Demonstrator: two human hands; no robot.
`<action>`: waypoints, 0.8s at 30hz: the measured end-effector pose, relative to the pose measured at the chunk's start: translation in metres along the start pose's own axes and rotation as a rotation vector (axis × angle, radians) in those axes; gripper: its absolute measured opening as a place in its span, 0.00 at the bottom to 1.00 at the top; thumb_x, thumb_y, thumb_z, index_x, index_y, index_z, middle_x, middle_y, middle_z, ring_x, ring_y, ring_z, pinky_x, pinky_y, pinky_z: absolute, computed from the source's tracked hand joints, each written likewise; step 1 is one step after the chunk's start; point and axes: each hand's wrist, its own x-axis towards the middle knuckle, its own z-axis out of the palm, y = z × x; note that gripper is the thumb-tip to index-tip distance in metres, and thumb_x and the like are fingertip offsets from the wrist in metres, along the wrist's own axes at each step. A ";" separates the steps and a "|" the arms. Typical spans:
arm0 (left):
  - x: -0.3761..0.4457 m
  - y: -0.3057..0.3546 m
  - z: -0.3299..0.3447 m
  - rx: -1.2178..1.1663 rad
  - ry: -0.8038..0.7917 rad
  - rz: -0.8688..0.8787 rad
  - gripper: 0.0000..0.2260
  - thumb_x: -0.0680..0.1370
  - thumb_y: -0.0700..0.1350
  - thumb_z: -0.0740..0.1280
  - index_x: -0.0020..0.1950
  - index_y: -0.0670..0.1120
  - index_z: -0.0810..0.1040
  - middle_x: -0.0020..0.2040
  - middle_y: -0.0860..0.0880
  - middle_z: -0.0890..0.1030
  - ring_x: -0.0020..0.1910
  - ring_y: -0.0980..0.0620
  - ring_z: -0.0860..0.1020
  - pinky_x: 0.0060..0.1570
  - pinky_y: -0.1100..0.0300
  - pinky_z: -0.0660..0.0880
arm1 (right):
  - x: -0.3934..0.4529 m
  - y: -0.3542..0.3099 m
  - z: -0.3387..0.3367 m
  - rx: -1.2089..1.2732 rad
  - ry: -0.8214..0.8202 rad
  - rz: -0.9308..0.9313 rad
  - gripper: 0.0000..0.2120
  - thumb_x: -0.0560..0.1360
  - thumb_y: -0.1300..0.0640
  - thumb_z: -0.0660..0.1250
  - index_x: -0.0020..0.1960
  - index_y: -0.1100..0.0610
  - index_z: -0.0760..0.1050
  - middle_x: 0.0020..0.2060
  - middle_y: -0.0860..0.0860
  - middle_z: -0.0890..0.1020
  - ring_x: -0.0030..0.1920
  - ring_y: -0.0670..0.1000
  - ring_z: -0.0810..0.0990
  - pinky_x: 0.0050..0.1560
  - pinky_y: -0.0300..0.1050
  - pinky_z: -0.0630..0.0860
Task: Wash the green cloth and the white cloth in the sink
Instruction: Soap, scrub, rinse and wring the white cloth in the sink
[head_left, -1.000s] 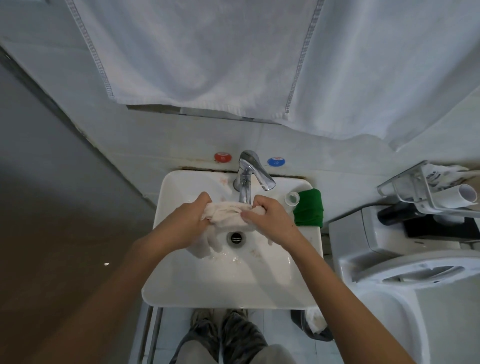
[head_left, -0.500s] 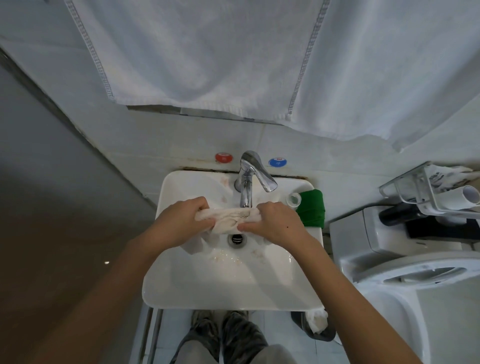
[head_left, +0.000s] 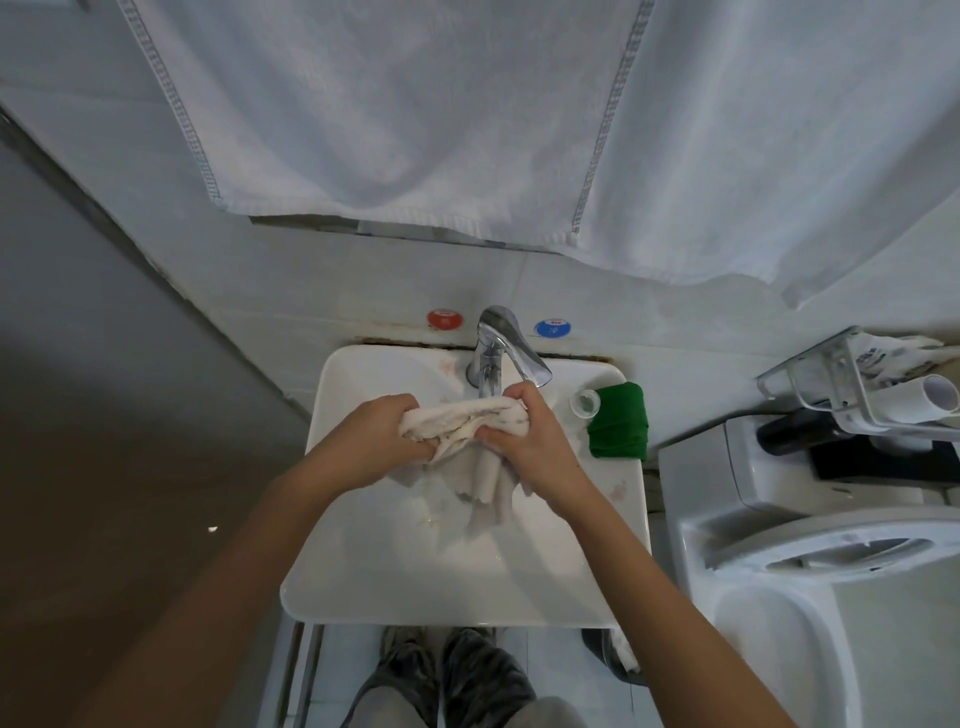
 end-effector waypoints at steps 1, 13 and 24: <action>0.000 0.000 0.001 -0.051 0.002 0.003 0.09 0.71 0.46 0.72 0.44 0.48 0.72 0.39 0.50 0.76 0.37 0.50 0.74 0.35 0.57 0.69 | 0.000 0.000 0.002 0.027 0.009 -0.013 0.13 0.74 0.61 0.70 0.49 0.48 0.69 0.44 0.45 0.77 0.42 0.41 0.76 0.42 0.35 0.73; -0.009 0.025 0.017 -0.389 0.268 -0.020 0.10 0.78 0.54 0.62 0.54 0.50 0.69 0.42 0.54 0.77 0.39 0.53 0.77 0.28 0.59 0.73 | 0.013 -0.023 0.025 0.306 0.303 0.046 0.08 0.74 0.55 0.72 0.38 0.54 0.75 0.35 0.50 0.80 0.34 0.47 0.78 0.30 0.36 0.74; -0.008 0.047 0.064 -0.376 0.826 0.086 0.17 0.79 0.47 0.63 0.30 0.48 0.71 0.25 0.54 0.72 0.25 0.57 0.71 0.27 0.69 0.68 | 0.011 -0.036 0.056 0.351 0.419 0.082 0.12 0.80 0.50 0.62 0.42 0.57 0.76 0.34 0.50 0.79 0.38 0.48 0.79 0.34 0.33 0.75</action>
